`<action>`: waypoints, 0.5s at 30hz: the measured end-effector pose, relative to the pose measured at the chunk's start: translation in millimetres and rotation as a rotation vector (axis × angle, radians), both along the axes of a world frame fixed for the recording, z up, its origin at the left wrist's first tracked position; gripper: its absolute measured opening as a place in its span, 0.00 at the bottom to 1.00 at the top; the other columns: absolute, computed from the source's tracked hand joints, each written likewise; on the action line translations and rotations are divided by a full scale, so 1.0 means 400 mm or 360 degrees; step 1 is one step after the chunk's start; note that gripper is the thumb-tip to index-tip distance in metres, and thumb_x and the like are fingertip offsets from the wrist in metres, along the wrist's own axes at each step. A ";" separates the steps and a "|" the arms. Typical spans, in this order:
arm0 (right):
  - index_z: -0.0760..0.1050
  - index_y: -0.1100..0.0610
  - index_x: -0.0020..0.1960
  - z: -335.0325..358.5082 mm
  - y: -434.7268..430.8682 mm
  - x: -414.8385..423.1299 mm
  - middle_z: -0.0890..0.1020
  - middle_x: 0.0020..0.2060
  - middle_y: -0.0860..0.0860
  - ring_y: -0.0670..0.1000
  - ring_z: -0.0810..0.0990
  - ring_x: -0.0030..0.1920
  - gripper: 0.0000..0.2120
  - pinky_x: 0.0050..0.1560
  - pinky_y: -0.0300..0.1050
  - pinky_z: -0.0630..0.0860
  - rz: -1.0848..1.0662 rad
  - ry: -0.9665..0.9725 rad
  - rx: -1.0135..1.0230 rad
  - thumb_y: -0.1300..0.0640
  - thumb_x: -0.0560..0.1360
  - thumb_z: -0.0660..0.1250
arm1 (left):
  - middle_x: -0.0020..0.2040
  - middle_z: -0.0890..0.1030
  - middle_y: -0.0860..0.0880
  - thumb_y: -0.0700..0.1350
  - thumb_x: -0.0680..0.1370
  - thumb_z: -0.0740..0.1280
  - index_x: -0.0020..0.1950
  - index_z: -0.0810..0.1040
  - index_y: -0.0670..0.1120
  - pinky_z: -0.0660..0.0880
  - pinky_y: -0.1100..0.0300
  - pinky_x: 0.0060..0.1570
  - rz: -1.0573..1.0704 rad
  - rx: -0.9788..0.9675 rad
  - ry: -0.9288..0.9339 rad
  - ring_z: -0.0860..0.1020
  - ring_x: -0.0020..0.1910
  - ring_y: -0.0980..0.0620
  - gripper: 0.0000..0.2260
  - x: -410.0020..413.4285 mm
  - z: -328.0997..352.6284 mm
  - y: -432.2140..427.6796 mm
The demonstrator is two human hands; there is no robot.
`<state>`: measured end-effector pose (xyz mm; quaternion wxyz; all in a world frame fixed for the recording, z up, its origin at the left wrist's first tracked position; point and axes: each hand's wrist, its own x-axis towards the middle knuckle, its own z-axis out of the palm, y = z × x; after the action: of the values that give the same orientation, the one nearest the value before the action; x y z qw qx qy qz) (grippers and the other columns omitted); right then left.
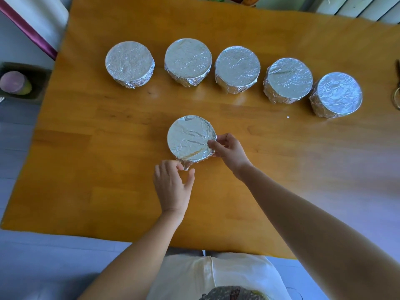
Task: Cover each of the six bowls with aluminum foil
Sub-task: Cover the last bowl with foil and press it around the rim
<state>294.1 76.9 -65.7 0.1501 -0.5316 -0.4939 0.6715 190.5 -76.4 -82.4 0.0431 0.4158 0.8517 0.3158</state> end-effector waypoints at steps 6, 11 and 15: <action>0.72 0.56 0.48 0.005 -0.003 0.003 0.81 0.46 0.54 0.50 0.80 0.45 0.09 0.45 0.41 0.78 -0.0011 0.0030 -0.0042 0.55 0.76 0.71 | 0.35 0.78 0.51 0.37 0.72 0.75 0.40 0.75 0.45 0.71 0.53 0.31 0.0064 -0.0053 -0.0033 0.74 0.35 0.47 0.09 0.020 0.007 0.028; 0.72 0.57 0.48 0.010 -0.010 0.005 0.80 0.45 0.54 0.48 0.79 0.42 0.09 0.42 0.38 0.78 -0.0070 0.0049 -0.0074 0.57 0.75 0.71 | 0.36 0.80 0.50 0.37 0.71 0.74 0.40 0.77 0.45 0.70 0.56 0.31 0.0379 -0.0096 -0.0284 0.77 0.36 0.46 0.07 0.050 0.003 0.057; 0.71 0.57 0.47 0.004 -0.020 0.008 0.79 0.45 0.55 0.48 0.79 0.42 0.09 0.43 0.38 0.79 -0.0113 0.0052 -0.0101 0.57 0.75 0.71 | 0.38 0.79 0.52 0.38 0.75 0.71 0.44 0.77 0.44 0.74 0.53 0.36 0.0588 -0.0068 -0.0493 0.79 0.38 0.44 0.04 0.064 0.003 0.085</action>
<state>297.2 68.7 -64.0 0.1649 -0.5421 -0.4505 0.6899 215.9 -42.5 -81.3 0.1235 0.1986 0.9031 0.3602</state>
